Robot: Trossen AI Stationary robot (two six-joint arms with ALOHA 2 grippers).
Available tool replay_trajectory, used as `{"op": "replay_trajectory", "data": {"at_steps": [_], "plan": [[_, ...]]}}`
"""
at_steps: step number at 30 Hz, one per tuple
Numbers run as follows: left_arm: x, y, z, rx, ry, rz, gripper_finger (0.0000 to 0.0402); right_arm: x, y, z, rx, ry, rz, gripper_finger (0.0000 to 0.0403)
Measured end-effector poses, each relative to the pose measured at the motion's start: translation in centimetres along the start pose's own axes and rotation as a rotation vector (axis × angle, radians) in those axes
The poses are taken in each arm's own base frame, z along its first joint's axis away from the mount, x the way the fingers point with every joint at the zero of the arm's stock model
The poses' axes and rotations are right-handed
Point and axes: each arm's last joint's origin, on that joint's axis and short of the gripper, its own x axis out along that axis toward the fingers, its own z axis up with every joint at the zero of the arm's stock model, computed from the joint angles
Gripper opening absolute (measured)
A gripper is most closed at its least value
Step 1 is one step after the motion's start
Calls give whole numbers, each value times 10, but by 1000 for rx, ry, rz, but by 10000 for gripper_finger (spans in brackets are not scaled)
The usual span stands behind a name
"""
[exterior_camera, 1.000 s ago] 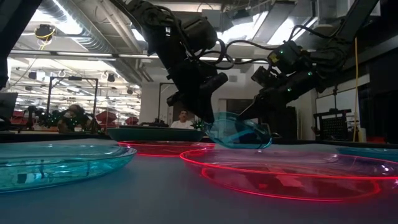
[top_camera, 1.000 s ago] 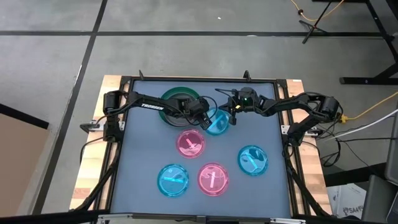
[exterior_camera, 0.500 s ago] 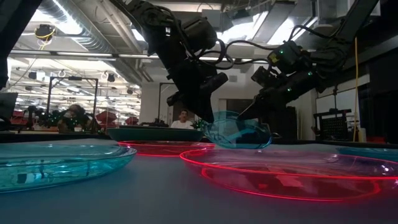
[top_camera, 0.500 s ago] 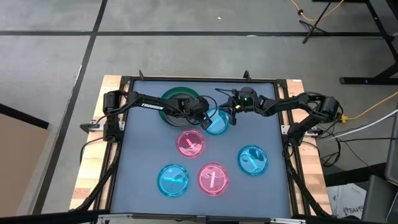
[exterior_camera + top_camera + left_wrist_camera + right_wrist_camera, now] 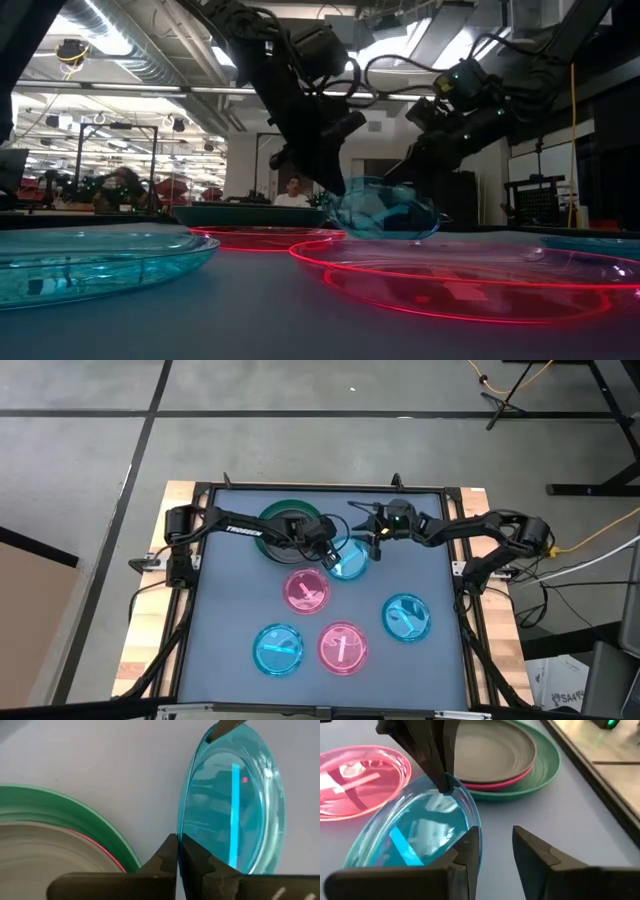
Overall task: Stack plastic plates
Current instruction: Stack the top blue plate on the black plate
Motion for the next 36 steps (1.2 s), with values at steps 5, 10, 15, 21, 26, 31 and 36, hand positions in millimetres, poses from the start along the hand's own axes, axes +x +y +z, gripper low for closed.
{"op": "replay_trajectory", "data": {"at_steps": [5, 10, 15, 21, 26, 31, 36], "plan": [[-8, 0, 4, 4, -14, -5, 1, -7, 0, 9, -16, -37, -11, 106], [-18, 1, 5, 10, 14, -31, 0, -13, -1, 16, -28, -69, -24, 105], [-32, 3, 7, 11, 44, -57, 0, -17, 0, 21, -38, -92, -30, 105], [-60, 12, 12, 23, 78, -93, 0, -23, 0, 26, -53, -104, -36, 105], [-86, 25, 16, 32, 101, -119, 0, -25, 1, 27, -70, -110, -37, 105], [-111, 48, 23, 7, 108, -141, 0, -25, 1, 27, -68, -105, -36, 105], [-133, 79, 27, -49, 129, -95, 0, -25, 1, 26, -64, -95, -31, 105]]}}
